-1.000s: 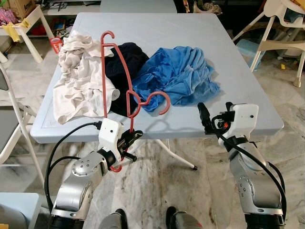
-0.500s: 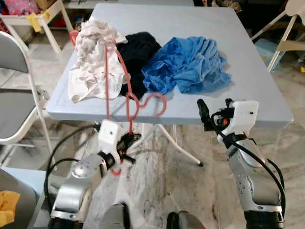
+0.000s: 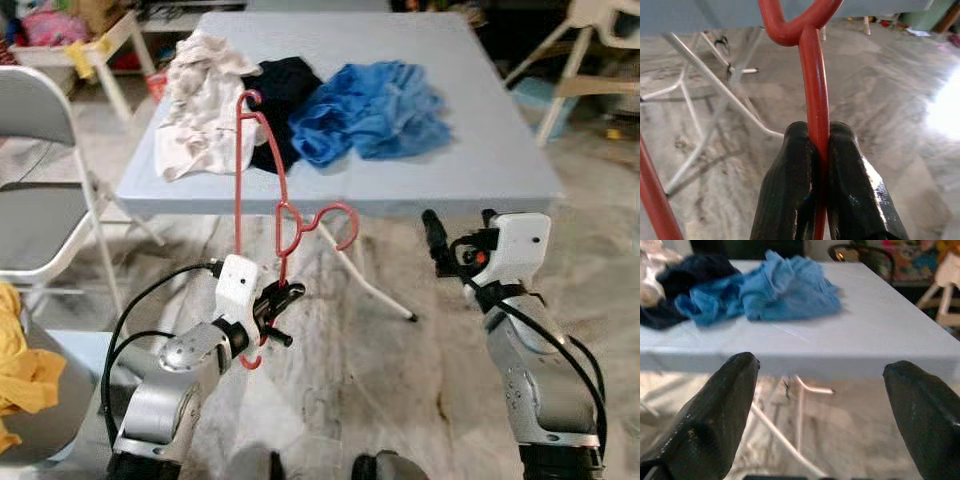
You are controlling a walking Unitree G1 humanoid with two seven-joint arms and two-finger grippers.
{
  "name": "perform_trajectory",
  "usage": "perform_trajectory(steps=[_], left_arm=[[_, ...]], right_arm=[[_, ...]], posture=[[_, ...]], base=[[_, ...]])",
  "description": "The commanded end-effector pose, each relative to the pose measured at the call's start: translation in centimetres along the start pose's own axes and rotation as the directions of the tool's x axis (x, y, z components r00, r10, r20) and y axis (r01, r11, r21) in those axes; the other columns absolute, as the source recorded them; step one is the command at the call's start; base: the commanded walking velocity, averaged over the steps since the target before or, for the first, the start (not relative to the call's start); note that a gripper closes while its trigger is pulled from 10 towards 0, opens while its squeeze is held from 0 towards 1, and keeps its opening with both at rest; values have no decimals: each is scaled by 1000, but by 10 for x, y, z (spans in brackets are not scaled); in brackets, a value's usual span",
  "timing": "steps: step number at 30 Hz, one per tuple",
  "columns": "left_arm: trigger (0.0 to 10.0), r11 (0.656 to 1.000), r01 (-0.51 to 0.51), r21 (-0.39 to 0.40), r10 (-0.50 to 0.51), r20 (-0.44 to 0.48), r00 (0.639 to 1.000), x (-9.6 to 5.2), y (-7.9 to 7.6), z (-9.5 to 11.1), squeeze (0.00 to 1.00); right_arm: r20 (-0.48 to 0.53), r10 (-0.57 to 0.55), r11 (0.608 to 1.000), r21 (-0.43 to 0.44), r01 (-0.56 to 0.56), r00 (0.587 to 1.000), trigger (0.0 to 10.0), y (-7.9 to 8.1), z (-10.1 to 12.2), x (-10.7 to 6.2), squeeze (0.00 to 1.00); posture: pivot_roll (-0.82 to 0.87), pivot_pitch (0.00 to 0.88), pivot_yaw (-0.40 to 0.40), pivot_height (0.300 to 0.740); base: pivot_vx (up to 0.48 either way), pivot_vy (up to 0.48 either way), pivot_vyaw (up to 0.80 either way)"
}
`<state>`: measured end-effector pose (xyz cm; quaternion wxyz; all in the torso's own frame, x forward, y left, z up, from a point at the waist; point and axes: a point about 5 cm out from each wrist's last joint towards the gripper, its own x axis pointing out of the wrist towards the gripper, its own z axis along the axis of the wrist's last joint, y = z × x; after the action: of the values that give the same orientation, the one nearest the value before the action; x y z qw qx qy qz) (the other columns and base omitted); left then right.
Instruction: Hang hanger
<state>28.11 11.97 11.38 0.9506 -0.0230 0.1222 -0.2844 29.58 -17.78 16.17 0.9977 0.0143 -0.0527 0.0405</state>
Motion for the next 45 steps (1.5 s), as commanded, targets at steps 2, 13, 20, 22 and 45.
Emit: perform_trajectory(steps=[2,13,20,22,45], left_arm=[[10000,1000,-8,9,9,-9,1000,-2,1,-1,0],[10000,1000,-5,-20,4,-8,1000,0,3,-3,0],[10000,1000,6,-31,-6,-16,1000,2,3,-4,0],[10000,1000,6,-31,-6,-16,1000,2,3,-4,0],[10000,1000,6,-31,-6,-16,1000,2,3,-4,0]], right_arm=[[19,12,1000,1,-12,1000,10000,4,4,1,0],[18,0,1000,-2,0,1000,10000,2,5,0,0],[19,2,1000,-6,-2,1000,10000,2,5,1,0],[19,2,1000,-6,-2,1000,10000,2,5,1,0],[19,2,1000,-6,-2,1000,10000,2,5,1,0]], posture=[[-43,180,3,740],[-48,179,2,740],[-49,180,-3,740],[-49,180,-3,740],[-49,180,-3,740]], base=[[-319,0,0],[-142,0,0],[0,0,0],[0,0,0],[0,0,0]])
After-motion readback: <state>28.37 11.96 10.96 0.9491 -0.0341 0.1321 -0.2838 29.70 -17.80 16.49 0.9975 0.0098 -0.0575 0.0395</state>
